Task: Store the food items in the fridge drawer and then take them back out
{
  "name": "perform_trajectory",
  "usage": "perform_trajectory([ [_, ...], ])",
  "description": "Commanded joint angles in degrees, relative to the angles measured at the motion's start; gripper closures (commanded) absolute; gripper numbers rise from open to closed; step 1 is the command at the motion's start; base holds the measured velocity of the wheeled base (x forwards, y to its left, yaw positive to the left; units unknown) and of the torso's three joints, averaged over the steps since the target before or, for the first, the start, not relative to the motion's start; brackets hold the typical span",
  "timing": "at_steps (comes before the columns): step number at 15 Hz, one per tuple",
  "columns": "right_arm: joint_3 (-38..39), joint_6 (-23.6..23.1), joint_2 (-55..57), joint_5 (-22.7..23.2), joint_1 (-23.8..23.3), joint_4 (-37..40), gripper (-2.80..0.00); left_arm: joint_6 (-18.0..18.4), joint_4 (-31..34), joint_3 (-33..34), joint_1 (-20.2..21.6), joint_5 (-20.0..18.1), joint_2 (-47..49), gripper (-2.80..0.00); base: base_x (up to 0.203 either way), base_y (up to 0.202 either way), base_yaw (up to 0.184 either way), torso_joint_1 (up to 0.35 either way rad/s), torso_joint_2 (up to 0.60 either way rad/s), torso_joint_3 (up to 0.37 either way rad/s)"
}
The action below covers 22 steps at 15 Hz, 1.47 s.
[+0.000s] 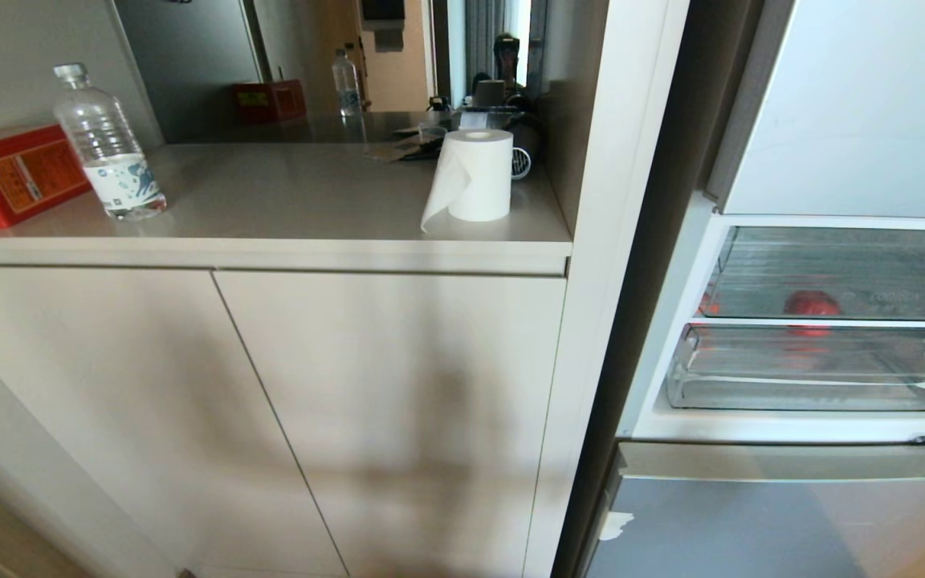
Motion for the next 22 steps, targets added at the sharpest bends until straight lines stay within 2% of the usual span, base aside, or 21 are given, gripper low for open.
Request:
perform_trajectory([
  [1, 0.0, -1.9, 0.1, 0.2, 0.0, 0.1, 0.00, 0.0, 0.0, 0.0, 0.0, 0.0, 0.0, 0.00, 0.000, 0.000, 0.000, 0.000, 0.00, 0.000],
  [3, -0.7, -2.9, 0.3, 0.0, 0.0, 0.6, 0.00, 0.0, 0.0, 0.0, 0.0, 0.0, 0.0, 0.00, 0.000, 0.000, 0.000, 0.000, 0.00, 0.000],
  [5, -4.5, -1.4, 5.6, 0.3, 0.0, 1.6, 0.00, 0.0, 0.0, 0.0, 0.0, 0.0, 0.0, 0.00, 0.000, 0.000, 0.000, 0.000, 0.00, 0.000],
  [9, -14.3, 6.0, 31.9, 3.9, 0.0, 1.4, 0.00, 0.0, 0.0, 0.0, 0.0, 0.0, 0.0, 0.00, 0.000, 0.000, 0.000, 0.000, 0.00, 0.000],
  [12, -17.9, 8.7, 51.4, 6.8, 0.1, -6.2, 0.00, 0.0, 0.0, 0.0, 0.0, 0.0, 0.0, 0.00, 0.000, 0.000, 0.000, 0.000, 0.00, 0.000],
  [13, -18.3, 9.1, 57.1, 7.3, 0.1, -10.5, -1.13, 0.0, 0.0, 0.0, 0.0, 0.0, 0.0, 0.00, 0.000, 0.000, 0.000, 0.000, 0.00, 0.000],
  [14, -18.4, 9.3, 62.1, 7.7, 0.1, -15.1, -2.80, 0.0, 0.0, 0.0, 0.0, 0.0, 0.0, 0.00, 0.000, 0.000, 0.000, 0.000, 0.00, 0.000],
  [20, -18.5, 8.8, 81.2, 8.7, 0.1, -35.8, -2.80, 0.0, 0.0, 0.0, 0.0, 0.0, 0.0, 0.00, 0.000, 0.000, 0.000, 0.000, 0.00, 0.000],
  [22, -18.4, 8.8, 87.6, 8.5, 0.1, -46.1, -2.80, 0.0, 0.0, 0.0, 0.0, 0.0, 0.0, 0.00, 0.000, 0.000, 0.000, 0.000, 0.00, 0.000],
])
